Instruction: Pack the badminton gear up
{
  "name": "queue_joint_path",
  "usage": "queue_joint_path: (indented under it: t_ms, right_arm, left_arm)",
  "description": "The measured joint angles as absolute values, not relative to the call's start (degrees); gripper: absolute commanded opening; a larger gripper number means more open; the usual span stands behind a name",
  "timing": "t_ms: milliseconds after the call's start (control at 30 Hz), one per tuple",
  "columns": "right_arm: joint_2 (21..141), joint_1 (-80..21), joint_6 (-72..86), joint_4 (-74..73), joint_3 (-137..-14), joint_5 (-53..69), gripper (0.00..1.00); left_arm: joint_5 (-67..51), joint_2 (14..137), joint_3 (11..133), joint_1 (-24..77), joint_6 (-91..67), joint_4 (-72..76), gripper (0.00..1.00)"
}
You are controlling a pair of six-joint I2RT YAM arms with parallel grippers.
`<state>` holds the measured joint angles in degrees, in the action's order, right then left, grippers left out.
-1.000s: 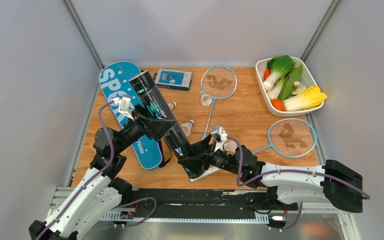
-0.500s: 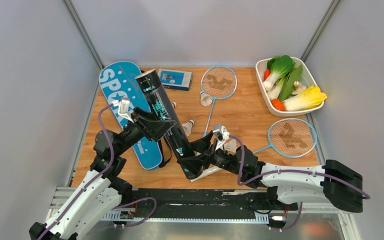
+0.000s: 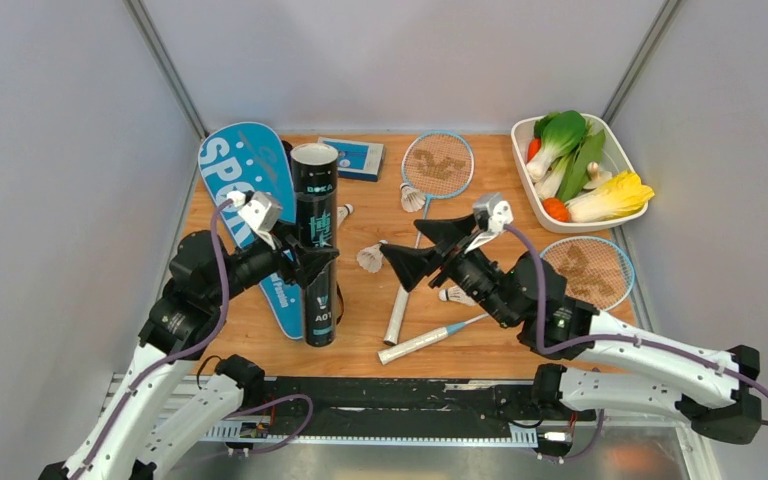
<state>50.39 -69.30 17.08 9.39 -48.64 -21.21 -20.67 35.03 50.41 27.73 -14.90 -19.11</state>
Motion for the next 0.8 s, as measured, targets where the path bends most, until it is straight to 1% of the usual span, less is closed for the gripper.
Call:
queue_joint_path:
  t_ms: [67, 167, 267, 400, 533, 633, 733, 800]
  right_arm:
    - [50.0, -69.3, 15.0, 7.0, -52.4, -23.1, 0.80]
    - [50.5, -69.3, 12.4, 2.8, -57.4, -25.6, 0.76]
    - [52.2, -69.3, 9.8, 0.1, -61.5, -27.0, 0.69]
    - [55.1, -69.3, 6.6, -2.3, -66.1, -28.2, 0.65]
    - [58.2, -69.2, 5.0, -5.7, -71.0, -26.3, 0.64]
    - [60.2, -68.5, 4.3, -8.4, -74.1, -24.4, 0.60]
    - [62.4, -66.2, 4.4, -11.8, -76.8, -20.4, 0.58]
    - [63.3, -64.4, 4.7, -13.6, -77.4, -17.0, 0.55]
  left_arm:
    - [-22.3, 36.7, 52.0, 27.8, -12.4, -22.0, 0.50]
    - [-23.3, 40.2, 53.3, 29.6, -9.5, -25.6, 0.50]
    - [-19.8, 42.7, 53.7, 34.0, -6.5, -29.4, 0.50]
    - [-13.1, 42.9, 53.7, 38.9, -3.0, -33.0, 0.50]
    - [-6.1, 42.6, 53.7, 43.1, 0.6, -33.9, 0.50]
    - [-1.0, 42.7, 53.4, 46.8, 3.9, -34.1, 0.51]
    - [2.5, 42.3, 52.1, 49.6, 7.5, -33.8, 0.51]
    - [3.8, 42.0, 51.0, 50.3, 9.4, -33.6, 0.51]
